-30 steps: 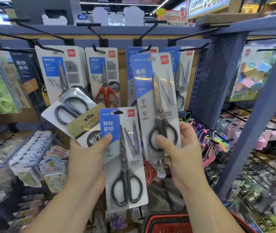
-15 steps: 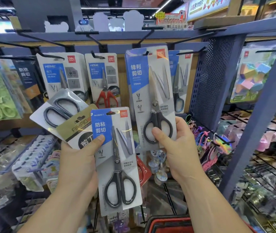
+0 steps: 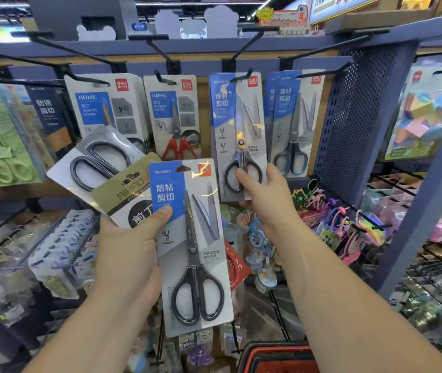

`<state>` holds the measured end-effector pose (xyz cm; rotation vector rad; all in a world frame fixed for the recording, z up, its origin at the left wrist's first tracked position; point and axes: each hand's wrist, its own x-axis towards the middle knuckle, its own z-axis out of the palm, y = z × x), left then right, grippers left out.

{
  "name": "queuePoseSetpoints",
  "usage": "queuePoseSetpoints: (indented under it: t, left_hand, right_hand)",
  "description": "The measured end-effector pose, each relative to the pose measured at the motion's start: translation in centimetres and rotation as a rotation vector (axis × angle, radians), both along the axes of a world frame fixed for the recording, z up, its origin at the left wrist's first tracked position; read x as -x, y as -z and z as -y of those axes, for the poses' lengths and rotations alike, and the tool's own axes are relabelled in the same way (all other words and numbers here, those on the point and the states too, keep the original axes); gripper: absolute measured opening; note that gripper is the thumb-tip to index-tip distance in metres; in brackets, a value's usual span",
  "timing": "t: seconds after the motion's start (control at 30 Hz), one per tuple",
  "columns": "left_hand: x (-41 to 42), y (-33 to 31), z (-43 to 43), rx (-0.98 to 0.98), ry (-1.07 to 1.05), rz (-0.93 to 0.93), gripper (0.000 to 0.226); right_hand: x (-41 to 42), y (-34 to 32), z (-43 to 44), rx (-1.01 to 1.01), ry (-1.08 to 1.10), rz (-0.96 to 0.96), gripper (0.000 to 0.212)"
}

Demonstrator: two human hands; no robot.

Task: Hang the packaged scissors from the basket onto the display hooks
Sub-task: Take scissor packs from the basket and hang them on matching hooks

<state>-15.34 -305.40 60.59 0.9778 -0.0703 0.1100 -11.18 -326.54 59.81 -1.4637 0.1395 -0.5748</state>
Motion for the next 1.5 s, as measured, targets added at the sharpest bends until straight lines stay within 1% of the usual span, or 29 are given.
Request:
queuePoseSetpoints:
  t: [0.07,0.1,0.13,0.2,0.23,0.27,0.3,0.33,0.37,0.43,0.47,0.5,0.53,0.57,0.67,0.7,0.77,0.83,0.9,0.97,1.07,1.17,1.2,1.37,1.5]
  left_hand:
    - [0.1,-0.2,0.0,-0.006,0.015,0.007,0.058]
    - [0.1,-0.3,0.0,-0.016,0.013,0.006,0.056]
    - [0.1,-0.4,0.0,-0.019,0.007,-0.001,0.052]
    - [0.1,-0.5,-0.1,-0.007,-0.002,-0.012,0.047]
    - [0.1,-0.5,-0.1,0.000,-0.002,-0.012,0.047]
    - [0.0,-0.5,-0.1,0.012,-0.004,-0.012,0.047]
    - [0.0,-0.4,0.0,0.025,-0.006,-0.016,0.046]
    - [-0.1,-0.4,0.1,0.038,-0.006,-0.016,0.047]
    - [-0.1,-0.4,0.3,0.045,-0.010,-0.018,0.047]
    - [-0.2,-0.2,0.9,0.035,-0.018,-0.023,0.044]
    - [-0.2,-0.1,1.2,0.029,-0.027,-0.034,0.041]
    - [-0.2,0.0,1.6,0.025,-0.038,-0.049,0.040]
    - [-0.3,0.2,1.8,0.021,-0.040,-0.067,0.041]
    - [-0.3,0.5,2.1,0.020,-0.031,-0.084,0.045]
    - [-0.1,0.9,2.7,0.014,0.008,-0.124,0.053]
    - [0.0,1.0,2.8,0.015,0.021,-0.129,0.052]
    - [0.2,1.1,3.0,0.027,0.053,-0.131,0.041]
    - [0.5,1.1,3.1,0.032,0.061,-0.146,0.031]
    - [0.6,1.3,3.0,0.026,0.048,-0.145,0.032]
    - [0.6,1.4,2.9,-0.005,0.001,-0.121,0.033]
    - [0.3,1.4,2.3,-0.067,-0.085,-0.072,0.029]
    - [-0.2,1.2,1.7,-0.103,-0.142,-0.050,0.031]
    - [-0.4,1.2,1.4,-0.112,-0.157,-0.046,0.031]
    - [-0.7,1.3,0.8,-0.137,-0.163,-0.035,0.034]
    - [-0.9,0.9,0.5,-0.131,-0.143,-0.007,0.028]
  right_hand:
    - [-1.0,0.2,0.2,-0.001,0.019,-0.024,0.017]
    - [-1.3,0.5,0.3,0.007,0.053,-0.034,0.020]
    - [-1.3,0.7,0.3,0.040,0.116,-0.050,0.029]
    - [-0.4,1.2,0.1,0.168,0.327,-0.085,0.051]
    - [0.7,1.2,-0.3,0.219,0.411,-0.064,0.054]
    - [2.1,1.3,-0.8,0.232,0.428,-0.027,0.051]
    - [3.7,1.4,-1.5,0.227,0.373,0.011,0.046]
    - [5.3,1.6,-2.2,0.237,0.262,0.025,0.043]
    - [7.0,1.8,-3.1,0.271,0.122,0.012,0.047]
    - [9.1,2.7,-4.4,0.410,-0.112,-0.069,0.073]
    - [9.6,3.2,-4.8,0.463,-0.173,-0.103,0.085]
    - [9.8,3.7,-4.9,0.483,-0.193,-0.132,0.092]
    - [9.9,4.0,-4.9,0.470,-0.199,-0.145,0.092]
    - [10.1,4.0,-4.7,0.442,-0.196,-0.135,0.088]
    - [10.8,3.8,-3.6,0.388,-0.178,-0.067,0.064]
    - [11.0,3.8,-3.3,0.357,-0.175,-0.052,0.058]
    - [11.3,4.0,-2.8,0.270,-0.176,-0.032,0.045]
    - [11.5,4.3,-2.5,0.168,-0.158,-0.027,0.038]
    - [11.5,4.6,-2.4,0.115,-0.117,-0.024,0.034]
    - [11.4,5.0,-2.2,0.128,-0.062,-0.023,0.032]
    - [11.1,4.9,-1.1,0.128,0.020,0.002,0.032]
    - [10.7,3.2,0.2,0.035,-0.031,0.043,0.032]
    - [10.5,2.5,0.5,0.033,-0.060,0.065,0.032]
    - [9.2,-0.8,0.5,0.194,-0.149,0.198,0.033]
    - [7.6,-2.7,0.1,0.253,-0.103,0.236,0.034]
